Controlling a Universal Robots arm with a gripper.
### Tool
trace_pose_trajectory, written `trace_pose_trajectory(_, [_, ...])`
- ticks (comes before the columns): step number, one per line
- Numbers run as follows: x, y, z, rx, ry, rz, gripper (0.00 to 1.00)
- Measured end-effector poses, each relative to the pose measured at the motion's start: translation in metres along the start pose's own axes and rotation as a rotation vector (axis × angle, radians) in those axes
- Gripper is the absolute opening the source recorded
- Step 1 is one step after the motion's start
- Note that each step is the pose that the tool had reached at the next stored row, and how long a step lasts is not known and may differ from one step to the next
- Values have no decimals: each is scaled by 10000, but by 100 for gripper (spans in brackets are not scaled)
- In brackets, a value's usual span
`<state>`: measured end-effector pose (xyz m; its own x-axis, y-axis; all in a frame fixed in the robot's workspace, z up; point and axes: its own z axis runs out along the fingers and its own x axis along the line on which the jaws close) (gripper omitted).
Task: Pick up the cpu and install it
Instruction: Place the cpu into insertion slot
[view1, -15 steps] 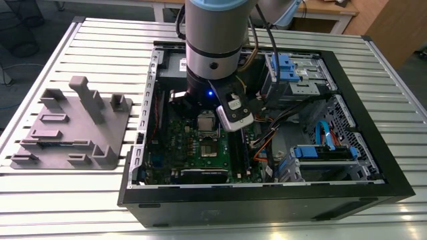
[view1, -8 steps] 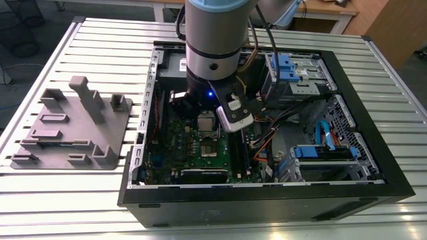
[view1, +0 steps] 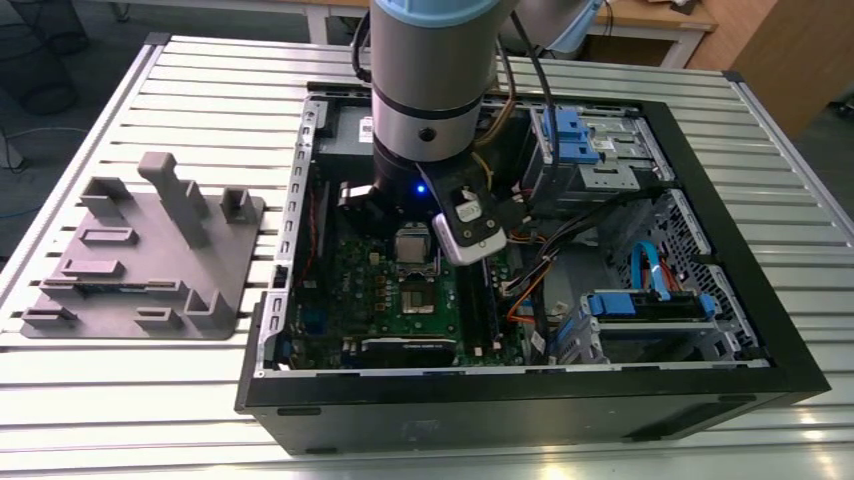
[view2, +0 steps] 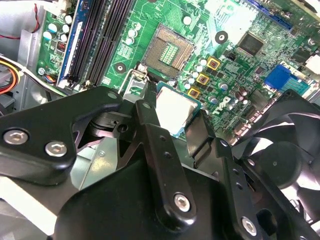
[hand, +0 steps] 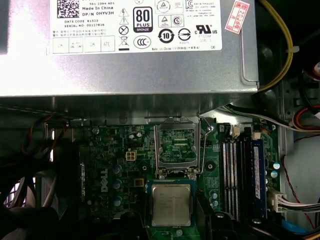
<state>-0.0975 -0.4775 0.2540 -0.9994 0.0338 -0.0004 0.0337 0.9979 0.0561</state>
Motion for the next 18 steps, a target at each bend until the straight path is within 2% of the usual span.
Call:
trace_pose_trajectory(4, [0, -1, 23, -1, -1, 0, 47])
trace_pose_trajectory(18, [0, -2, 34, 0, -1, 0, 47])
